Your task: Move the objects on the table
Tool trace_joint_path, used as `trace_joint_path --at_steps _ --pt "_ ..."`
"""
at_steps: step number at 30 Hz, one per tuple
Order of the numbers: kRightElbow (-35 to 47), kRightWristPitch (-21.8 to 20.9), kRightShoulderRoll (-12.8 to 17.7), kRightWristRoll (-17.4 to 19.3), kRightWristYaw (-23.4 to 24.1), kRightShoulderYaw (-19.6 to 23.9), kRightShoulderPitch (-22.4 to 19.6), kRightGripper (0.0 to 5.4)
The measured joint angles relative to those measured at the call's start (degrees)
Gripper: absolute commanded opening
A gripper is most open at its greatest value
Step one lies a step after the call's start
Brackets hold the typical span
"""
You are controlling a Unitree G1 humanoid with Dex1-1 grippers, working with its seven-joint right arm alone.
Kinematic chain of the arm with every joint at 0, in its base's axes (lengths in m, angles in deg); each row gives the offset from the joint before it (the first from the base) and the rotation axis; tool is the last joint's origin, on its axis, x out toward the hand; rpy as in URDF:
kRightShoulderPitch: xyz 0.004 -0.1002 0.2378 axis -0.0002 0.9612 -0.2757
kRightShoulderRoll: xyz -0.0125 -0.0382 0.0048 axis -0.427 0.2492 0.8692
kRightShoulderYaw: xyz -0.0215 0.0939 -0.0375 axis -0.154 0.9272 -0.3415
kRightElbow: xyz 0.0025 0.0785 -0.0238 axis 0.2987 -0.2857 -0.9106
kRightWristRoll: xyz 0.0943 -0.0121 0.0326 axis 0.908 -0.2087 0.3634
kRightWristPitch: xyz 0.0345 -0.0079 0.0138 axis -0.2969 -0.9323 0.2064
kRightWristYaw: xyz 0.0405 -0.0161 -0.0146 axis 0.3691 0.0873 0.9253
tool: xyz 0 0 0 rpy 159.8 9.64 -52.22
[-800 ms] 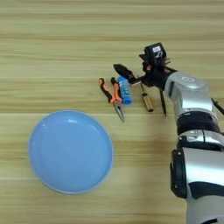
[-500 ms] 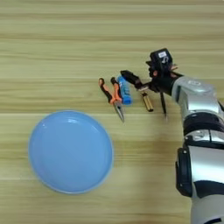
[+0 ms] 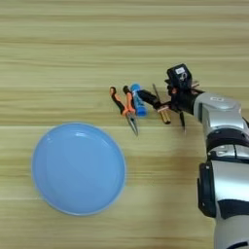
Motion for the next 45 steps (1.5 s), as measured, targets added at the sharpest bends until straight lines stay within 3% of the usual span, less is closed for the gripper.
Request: trace_joint_path --at_steps 31,45 --pt "-10.2 -1.3 0.8 -4.0 5.0 -1.2 -1.5 5.39" --pt "-11.0 -1.4 0.4 -5.1 5.2 -1.9 -1.4 5.29"
